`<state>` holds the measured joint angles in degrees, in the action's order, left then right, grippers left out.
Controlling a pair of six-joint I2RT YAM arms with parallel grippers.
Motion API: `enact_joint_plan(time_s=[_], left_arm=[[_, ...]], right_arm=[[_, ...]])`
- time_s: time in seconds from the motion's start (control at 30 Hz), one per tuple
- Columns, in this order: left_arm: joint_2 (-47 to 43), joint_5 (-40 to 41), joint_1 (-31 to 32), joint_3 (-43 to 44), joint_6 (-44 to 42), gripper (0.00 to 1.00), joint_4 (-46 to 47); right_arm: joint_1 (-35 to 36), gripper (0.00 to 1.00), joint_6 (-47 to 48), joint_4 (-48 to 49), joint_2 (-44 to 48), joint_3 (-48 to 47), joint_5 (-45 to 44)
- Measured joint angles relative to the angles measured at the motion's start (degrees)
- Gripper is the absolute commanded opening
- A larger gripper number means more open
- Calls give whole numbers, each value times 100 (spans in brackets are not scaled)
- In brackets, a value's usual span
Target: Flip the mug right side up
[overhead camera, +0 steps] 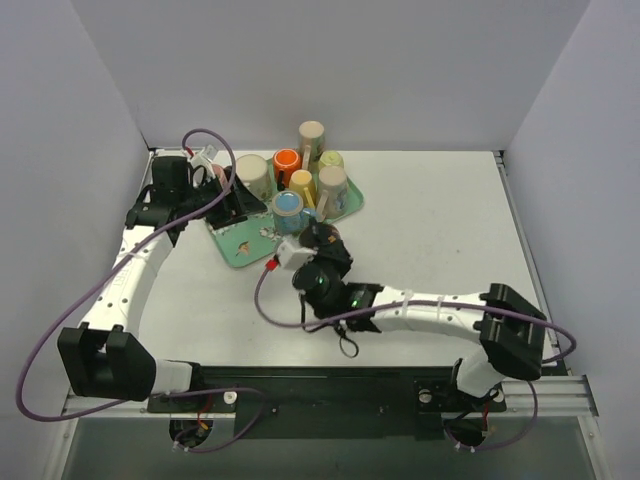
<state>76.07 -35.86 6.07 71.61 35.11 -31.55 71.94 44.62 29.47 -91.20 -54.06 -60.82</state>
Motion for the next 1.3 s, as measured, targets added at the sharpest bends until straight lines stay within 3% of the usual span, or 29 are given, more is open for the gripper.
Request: enact_joint_plan(time_s=[0.13,0.27,0.5,0.83,0.9,0.93,1.0,1.03,1.07,1.13,1.17,1.3], left_arm=[[179,503,24,214,-1019,84,-111],[205,949,118,232,-2035,84,-85],[343,1825,457,-129,-3091,84,190],[564,2218,927,-319,-3477,84,308],[595,2227,979,-319,-3543,86,380],[627,2238,1005,-319,-3567,86,415],[734,2240,1047,-319,-3613,89,470],[802,2243,1080,-317,-3639,90,490],[863,2245,1110,-313,-3681,90,501],[970,2302,1235,-310,-3781,90,525],[1014,2396,1370,-295,-3893,90,527],[1086,2623,2173,-39,-4806,91,520]], right_arm=[[-1558,0,-2468,-2583,612,-605,1784],[-3563,0,-4120,-4094,1023,-1163,3126],[-5849,0,-5261,-5462,1069,-992,4690],[-7250,0,-5729,-5628,577,-649,5692],[-7394,19,-5803,-5600,533,-636,5816],[-7444,35,-5829,-5582,507,-636,5866],[-7517,53,-5917,-5486,472,-636,5914],[-7528,56,-5939,-5449,472,-636,5936],[-7530,70,-5963,-5412,474,-636,5952],[-7525,72,-5995,-5381,481,-636,5954],[-7521,89,-5993,-5392,498,-636,5919],[-7434,92,-5978,-5486,927,-634,5672]])
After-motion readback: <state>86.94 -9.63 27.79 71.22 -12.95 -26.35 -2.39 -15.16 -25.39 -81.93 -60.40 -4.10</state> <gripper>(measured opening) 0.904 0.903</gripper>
